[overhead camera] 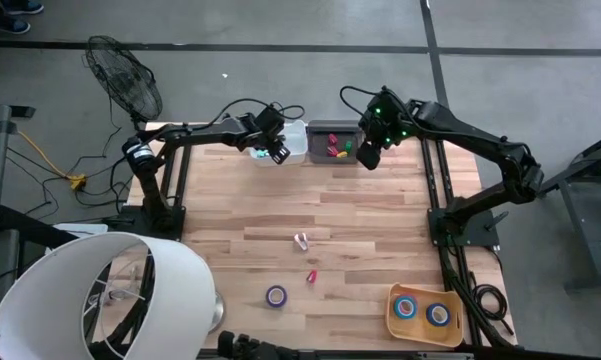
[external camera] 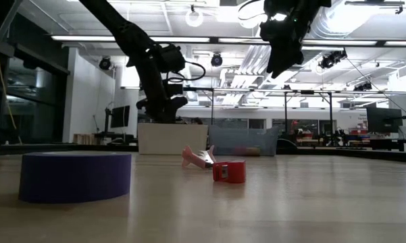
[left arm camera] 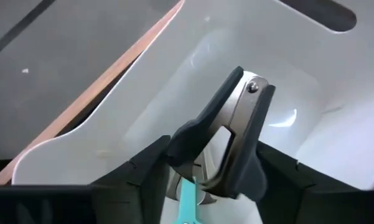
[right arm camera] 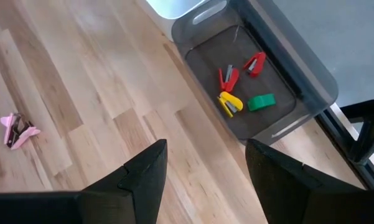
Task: Pick and place Stapler, Stapler remover, tape
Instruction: Put the black staple remover into the white bin, then put the pink staple remover into the white bin
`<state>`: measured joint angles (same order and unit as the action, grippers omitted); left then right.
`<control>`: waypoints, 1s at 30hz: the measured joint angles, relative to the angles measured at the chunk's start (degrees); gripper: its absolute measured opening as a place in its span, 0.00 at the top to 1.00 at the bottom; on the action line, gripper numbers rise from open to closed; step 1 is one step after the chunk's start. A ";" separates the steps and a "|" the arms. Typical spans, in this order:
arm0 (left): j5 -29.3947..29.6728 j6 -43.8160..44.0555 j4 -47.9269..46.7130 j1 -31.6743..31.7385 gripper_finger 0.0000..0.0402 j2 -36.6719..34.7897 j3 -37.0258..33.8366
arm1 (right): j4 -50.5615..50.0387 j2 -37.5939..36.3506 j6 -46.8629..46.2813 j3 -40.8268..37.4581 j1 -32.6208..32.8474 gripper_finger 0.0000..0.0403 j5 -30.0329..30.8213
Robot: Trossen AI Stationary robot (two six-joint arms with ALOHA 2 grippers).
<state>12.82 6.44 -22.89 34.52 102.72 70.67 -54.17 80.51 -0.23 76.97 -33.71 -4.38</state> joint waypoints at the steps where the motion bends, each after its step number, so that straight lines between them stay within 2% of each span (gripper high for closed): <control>1: 0.00 0.02 0.00 0.00 0.52 0.00 0.00 | 0.01 0.00 -0.15 0.00 0.00 0.48 0.00; 10: 0.09 -0.13 0.04 0.02 0.28 0.00 0.00 | 0.02 0.00 -1.27 0.01 0.00 0.48 -0.02; 13: -0.58 -0.13 0.02 0.02 0.25 0.00 0.00 | 0.02 0.00 -1.29 0.00 0.00 0.48 -0.04; 20: -3.87 -2.24 0.15 -0.02 0.24 -1.33 -0.02 | -0.01 0.00 -0.98 0.01 0.00 0.48 -0.08; 24: -9.27 -9.71 2.27 -0.26 0.24 -2.88 -0.02 | -0.91 0.00 1.29 0.02 0.00 0.48 -0.46; 30: -27.94 -26.60 3.13 -1.19 0.24 -3.70 0.00 | -4.46 0.00 6.42 0.00 0.02 0.48 -0.52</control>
<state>-15.12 -20.16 -19.76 33.34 99.02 70.67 -58.63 80.51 6.19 76.97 -33.70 -4.90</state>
